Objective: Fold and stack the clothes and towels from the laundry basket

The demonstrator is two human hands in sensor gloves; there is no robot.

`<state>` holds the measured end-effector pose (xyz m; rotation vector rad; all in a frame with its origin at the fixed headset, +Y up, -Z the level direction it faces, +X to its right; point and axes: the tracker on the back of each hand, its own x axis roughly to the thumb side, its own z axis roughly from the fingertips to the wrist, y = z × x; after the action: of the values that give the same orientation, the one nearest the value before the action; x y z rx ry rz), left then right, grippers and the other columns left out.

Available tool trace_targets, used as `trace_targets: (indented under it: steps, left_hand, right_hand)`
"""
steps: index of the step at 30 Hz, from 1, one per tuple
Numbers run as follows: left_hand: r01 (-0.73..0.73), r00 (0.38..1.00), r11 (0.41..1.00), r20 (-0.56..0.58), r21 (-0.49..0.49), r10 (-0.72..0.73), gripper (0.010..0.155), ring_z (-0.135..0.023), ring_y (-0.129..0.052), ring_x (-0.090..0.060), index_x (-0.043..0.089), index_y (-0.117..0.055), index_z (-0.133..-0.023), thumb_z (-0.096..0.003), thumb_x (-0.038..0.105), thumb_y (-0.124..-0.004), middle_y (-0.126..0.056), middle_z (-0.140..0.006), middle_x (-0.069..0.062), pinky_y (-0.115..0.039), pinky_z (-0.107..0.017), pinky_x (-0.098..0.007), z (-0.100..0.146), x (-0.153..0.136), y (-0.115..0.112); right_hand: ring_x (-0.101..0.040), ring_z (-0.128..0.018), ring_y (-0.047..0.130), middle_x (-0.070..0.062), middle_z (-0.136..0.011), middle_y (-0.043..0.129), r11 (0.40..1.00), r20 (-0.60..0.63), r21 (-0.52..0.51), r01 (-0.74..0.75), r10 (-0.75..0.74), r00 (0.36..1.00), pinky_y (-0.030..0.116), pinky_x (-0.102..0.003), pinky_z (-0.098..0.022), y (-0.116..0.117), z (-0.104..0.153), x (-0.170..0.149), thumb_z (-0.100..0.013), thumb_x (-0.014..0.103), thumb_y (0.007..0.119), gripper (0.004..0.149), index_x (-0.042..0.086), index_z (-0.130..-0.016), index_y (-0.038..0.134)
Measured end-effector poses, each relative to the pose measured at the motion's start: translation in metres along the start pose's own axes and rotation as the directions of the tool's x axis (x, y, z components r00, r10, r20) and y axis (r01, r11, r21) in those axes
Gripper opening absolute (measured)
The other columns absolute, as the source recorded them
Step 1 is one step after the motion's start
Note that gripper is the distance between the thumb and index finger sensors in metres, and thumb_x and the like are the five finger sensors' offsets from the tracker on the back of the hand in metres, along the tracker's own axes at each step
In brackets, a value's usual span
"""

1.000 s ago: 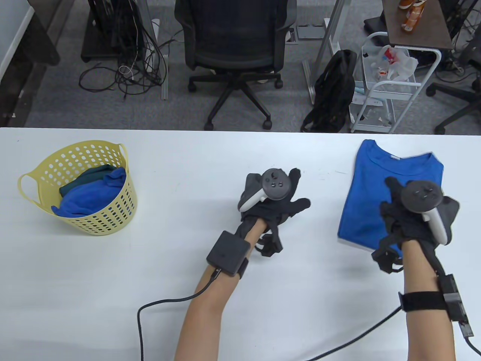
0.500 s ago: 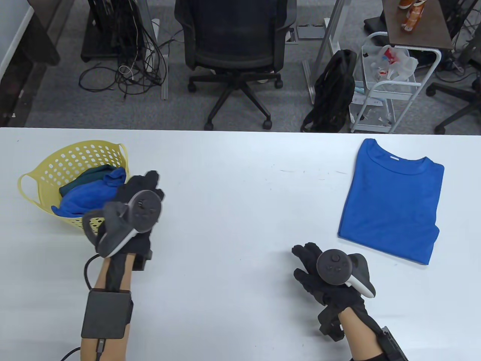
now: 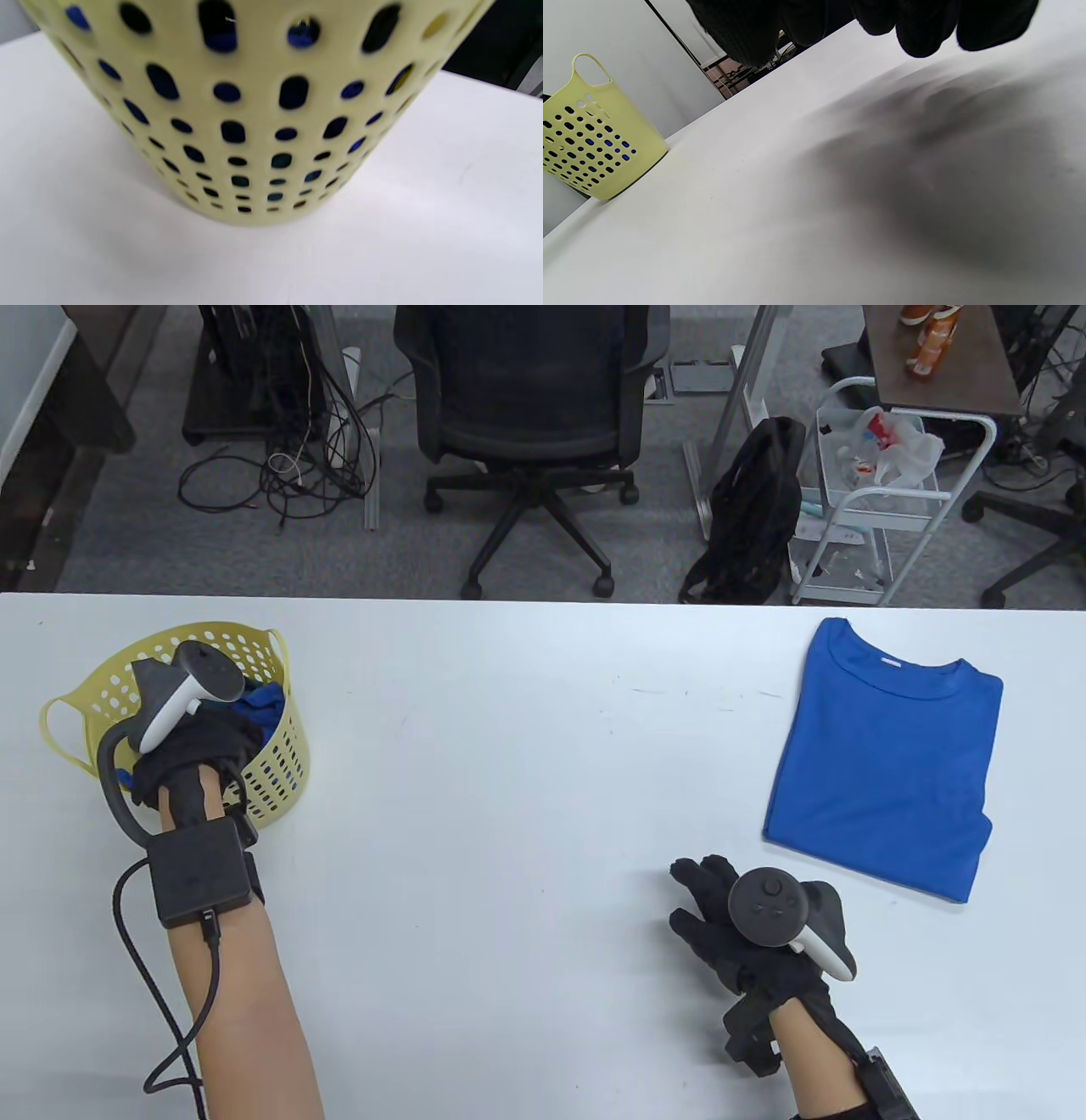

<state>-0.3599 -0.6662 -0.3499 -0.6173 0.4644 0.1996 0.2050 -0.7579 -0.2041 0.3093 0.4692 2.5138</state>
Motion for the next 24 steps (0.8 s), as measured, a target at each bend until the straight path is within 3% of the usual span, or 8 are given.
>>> trace_targets:
  steps: [5,8,10,13,14,18,20,24]
  left_hand:
    - [0.072,0.997,0.997,-0.028,-0.012,-0.072,0.073,-0.114,-0.051,-0.047,0.018,-0.059,-0.118,-0.0531,0.036,-0.086,-0.042,-0.129,-0.015,-0.063,-0.074,-0.068,-0.004,0.002,0.004]
    - [0.121,0.992,0.974,-0.055,0.191,-0.112,0.086,-0.109,-0.069,-0.038,0.016,-0.053,-0.119,-0.0471,0.045,-0.090,-0.053,-0.126,-0.016,-0.068,-0.074,-0.061,0.013,0.004,0.015]
    - [0.143,0.989,0.877,-0.091,0.459,-0.114,0.089,-0.098,-0.087,-0.028,0.019,-0.058,-0.117,-0.0410,0.048,-0.094,-0.075,-0.116,-0.010,-0.074,-0.072,-0.056,0.034,0.005,0.022]
    - [0.149,0.988,0.576,-0.098,0.804,-0.120,0.055,-0.066,-0.105,-0.011,0.036,-0.085,-0.091,-0.0385,0.042,-0.098,-0.099,-0.083,0.007,-0.088,-0.063,-0.044,0.068,0.006,0.028]
    - [0.149,0.987,0.598,-0.085,0.788,-0.134,0.053,-0.064,-0.104,-0.010,0.037,-0.083,-0.091,-0.0398,0.041,-0.097,-0.098,-0.082,0.007,-0.089,-0.062,-0.043,0.074,0.008,0.030]
    - [0.081,0.996,0.719,-0.032,0.691,-0.081,0.076,-0.064,-0.097,-0.015,0.026,-0.046,-0.122,-0.0564,0.037,-0.082,-0.085,-0.092,-0.006,-0.086,-0.059,-0.047,0.090,0.015,0.030]
    - [0.119,0.993,0.800,-0.072,0.588,-0.095,0.056,-0.064,-0.095,-0.016,0.032,-0.058,-0.116,-0.0622,0.040,-0.072,-0.083,-0.093,-0.008,-0.087,-0.055,-0.043,0.094,0.019,0.027]
    - [0.059,0.998,0.727,-0.050,0.684,-0.034,0.048,-0.055,-0.103,-0.013,0.028,-0.062,-0.112,-0.0649,0.041,-0.065,-0.087,-0.093,-0.009,-0.093,-0.042,-0.030,0.113,0.024,0.028]
  right_hand:
    - [-0.066,-0.097,0.048,-0.041,-0.115,0.030,1.000,-0.010,-0.018,0.016,-0.016,1.000,0.052,-0.077,-0.064,0.000,-0.003,-0.004,-0.066,0.030,0.067,0.067,-0.001,-0.118,0.039]
    - [-0.067,-0.097,0.047,-0.042,-0.115,0.029,0.999,-0.012,-0.036,0.025,-0.026,1.000,0.051,-0.077,-0.064,-0.001,-0.004,-0.005,-0.066,0.031,0.067,0.071,-0.006,-0.118,0.034]
    - [-0.067,-0.097,0.047,-0.042,-0.115,0.029,0.999,-0.005,-0.046,0.028,-0.028,1.000,0.052,-0.077,-0.064,-0.001,-0.005,-0.006,-0.066,0.031,0.067,0.072,-0.008,-0.117,0.033]
    - [-0.067,-0.097,0.047,-0.042,-0.115,0.029,0.998,0.002,-0.055,0.027,-0.027,1.000,0.052,-0.077,-0.064,-0.001,-0.005,-0.005,-0.066,0.031,0.067,0.073,-0.009,-0.117,0.033]
    - [-0.067,-0.097,0.047,-0.042,-0.115,0.029,0.998,0.005,-0.057,0.025,-0.025,1.000,0.052,-0.077,-0.064,0.000,-0.006,-0.005,-0.066,0.031,0.067,0.073,-0.009,-0.117,0.033]
    - [-0.067,-0.097,0.048,-0.042,-0.115,0.029,0.998,0.016,-0.063,0.022,-0.021,1.000,0.052,-0.077,-0.064,0.001,-0.006,-0.005,-0.066,0.031,0.067,0.073,-0.009,-0.117,0.033]
    - [-0.066,-0.097,0.048,-0.042,-0.115,0.030,0.998,0.022,-0.060,0.022,-0.020,1.000,0.052,-0.077,-0.064,0.002,-0.006,-0.004,-0.066,0.032,0.067,0.073,-0.008,-0.117,0.033]
    - [-0.066,-0.097,0.048,-0.042,-0.115,0.030,0.998,0.029,-0.053,0.029,-0.027,0.999,0.052,-0.077,-0.064,0.002,-0.005,-0.004,-0.066,0.032,0.067,0.071,-0.006,-0.117,0.035]
